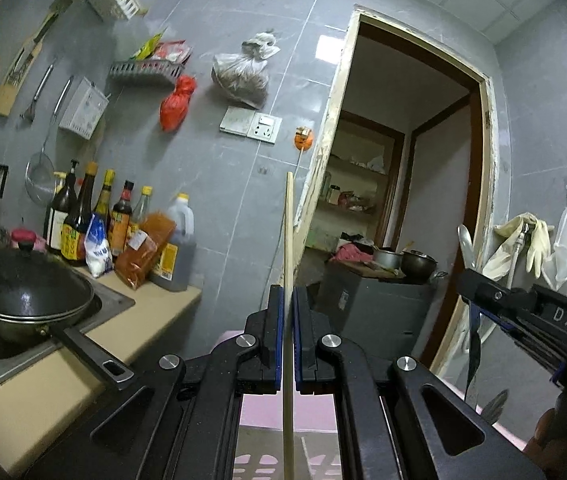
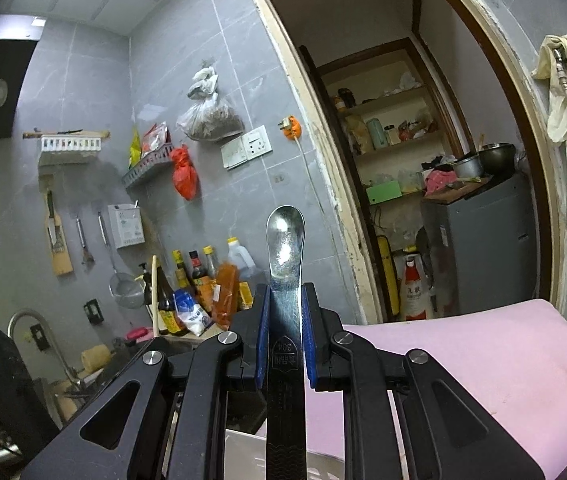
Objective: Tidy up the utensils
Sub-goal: 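Lift the chopstick with the left tool while the right tool lifts the spoon, then release the chopstick into the caddy while the right tool releases the spoon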
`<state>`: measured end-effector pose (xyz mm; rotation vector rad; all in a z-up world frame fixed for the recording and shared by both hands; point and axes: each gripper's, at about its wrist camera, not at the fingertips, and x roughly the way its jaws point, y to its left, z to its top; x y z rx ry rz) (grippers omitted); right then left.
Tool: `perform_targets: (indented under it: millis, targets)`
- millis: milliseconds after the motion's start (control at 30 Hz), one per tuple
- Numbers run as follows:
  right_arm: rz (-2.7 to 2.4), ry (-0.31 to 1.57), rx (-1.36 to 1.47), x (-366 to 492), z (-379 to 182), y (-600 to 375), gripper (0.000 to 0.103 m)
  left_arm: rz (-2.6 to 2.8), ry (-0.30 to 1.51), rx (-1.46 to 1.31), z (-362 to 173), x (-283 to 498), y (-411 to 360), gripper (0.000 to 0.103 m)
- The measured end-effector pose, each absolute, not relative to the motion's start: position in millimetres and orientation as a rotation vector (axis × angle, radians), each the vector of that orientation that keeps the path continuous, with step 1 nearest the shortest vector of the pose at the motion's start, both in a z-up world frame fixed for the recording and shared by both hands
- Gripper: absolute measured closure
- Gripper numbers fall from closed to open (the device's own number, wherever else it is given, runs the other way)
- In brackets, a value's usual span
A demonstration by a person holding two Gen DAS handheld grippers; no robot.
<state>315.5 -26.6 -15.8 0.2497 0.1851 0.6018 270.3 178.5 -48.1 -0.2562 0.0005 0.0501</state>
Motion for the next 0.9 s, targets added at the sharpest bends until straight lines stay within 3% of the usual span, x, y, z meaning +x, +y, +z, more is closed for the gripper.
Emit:
perform_targets:
  millis: [567, 900]
  targets:
    - [0.618, 0.212, 0.178, 313, -40, -14, 0.09, 0.052, 0.022, -0.18, -79, 271, 171, 0.101]
    - [0.627, 0.264, 0.169, 304, -43, -17, 0.089, -0.02, 0.174, -0.217, -84, 261, 176, 0.098]
